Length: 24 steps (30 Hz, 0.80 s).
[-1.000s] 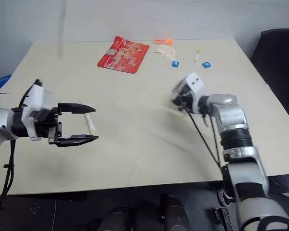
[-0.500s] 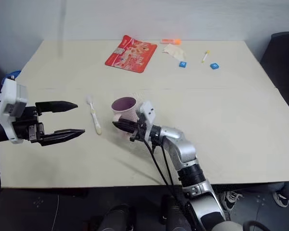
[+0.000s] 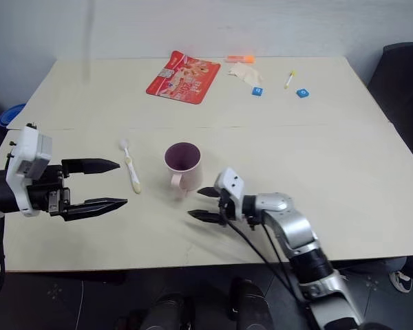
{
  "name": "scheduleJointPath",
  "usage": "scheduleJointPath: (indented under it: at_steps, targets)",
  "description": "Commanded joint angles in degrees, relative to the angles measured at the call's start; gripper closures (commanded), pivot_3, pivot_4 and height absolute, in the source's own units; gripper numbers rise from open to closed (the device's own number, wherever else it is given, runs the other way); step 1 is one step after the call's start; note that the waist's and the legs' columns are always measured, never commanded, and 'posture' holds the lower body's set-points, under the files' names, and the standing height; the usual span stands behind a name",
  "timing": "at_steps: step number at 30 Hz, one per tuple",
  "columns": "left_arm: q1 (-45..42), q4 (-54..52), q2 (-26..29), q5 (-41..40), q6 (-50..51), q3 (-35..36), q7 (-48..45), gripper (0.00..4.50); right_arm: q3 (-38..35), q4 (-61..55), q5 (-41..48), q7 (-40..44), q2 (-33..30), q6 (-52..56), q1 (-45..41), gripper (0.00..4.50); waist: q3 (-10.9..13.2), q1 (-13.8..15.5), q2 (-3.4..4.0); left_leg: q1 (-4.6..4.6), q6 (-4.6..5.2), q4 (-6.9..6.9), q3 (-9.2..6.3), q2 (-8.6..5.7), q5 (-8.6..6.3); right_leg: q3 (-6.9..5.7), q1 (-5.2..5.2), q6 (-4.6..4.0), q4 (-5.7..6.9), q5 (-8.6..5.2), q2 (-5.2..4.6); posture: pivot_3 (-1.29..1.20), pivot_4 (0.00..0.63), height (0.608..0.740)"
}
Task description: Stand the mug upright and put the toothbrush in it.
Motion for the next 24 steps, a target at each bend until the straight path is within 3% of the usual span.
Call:
scheduleJointPath:
  at_steps: [1, 5, 7, 11, 18, 24]
  targets:
    - [-2.63, 2.86, -0.23, -0.06, 5.56, 1.47, 8.4, 0.0, -5.02, -9.18, 3.36, 0.84, -6.17, 5.71, -0.06, 1.12, 0.02, 0.13, -0.01, 0.0, 0.01, 0.0, 0.0, 0.0, 0.0, 0.0, 0.0, 0.01, -0.01, 0.0, 0.0, 0.0, 0.15, 0.74]
    - [-10.87, 7.61, -3.48, 3.04, 17.52, -2.47, 24.0, 0.0, -12.36, -17.24, 10.72, 2.01, -14.13, 14.35, -2.1, 0.6, 0.07, 0.61, -0.03, 0.02, 0.07, 0.01, -0.01, -0.07, -0.02, 0.01, 0.02, 0.03, -0.1, 0.02, -0.01, 0.0, 0.15, 0.74]
    - [-17.26, 11.61, -8.07, 5.57, 25.0, -3.37, 33.09, 0.0, -15.37, -20.57, 14.04, 2.33, -17.46, 17.55, -4.09, 0.01, 0.08, 0.75, -0.06, 0.03, 0.11, 0.01, -0.01, -0.09, -0.03, 0.02, 0.02, 0.05, -0.09, 0.03, 0.04, 0.0, 0.15, 0.74]
    - [-27.87, 18.9, -17.26, 9.07, 36.51, -2.9, 41.87, 0.0, -19.87, -23.37, 21.45, 2.41, -21.08, 23.35, -9.25, 0.01, 0.16, 1.04, -0.24, 0.03, 0.09, 0.01, 0.02, -0.08, -0.02, 0.04, 0.03, 0.08, 0.07, 0.05, 0.07, 0.0, 0.15, 0.74]
    - [-38.02, 34.36, -26.1, 18.99, 35.58, -5.79, 49.9, 0.0, -21.7, -23.75, 27.09, 1.47, -22.23, 24.09, -15.06, 0.01, 0.21, 1.16, -0.38, 0.0, 0.06, 0.01, 0.15, -0.07, -0.04, 0.04, 0.0, 0.13, -0.06, 0.08, 0.23, 0.0, 0.15, 0.74]
    - [-41.49, 43.99, -30.11, 22.04, 35.38, -8.59, 48.83, 0.0, -21.22, -24.3, 26.94, -0.66, -21.85, 22.48, -15.49, 0.01, 0.21, 1.56, -0.4, -0.01, 0.08, 0.04, 0.21, -0.09, -0.03, 0.05, 0.0, 0.19, -0.07, 0.12, 0.19, 0.0, 0.15, 0.74]
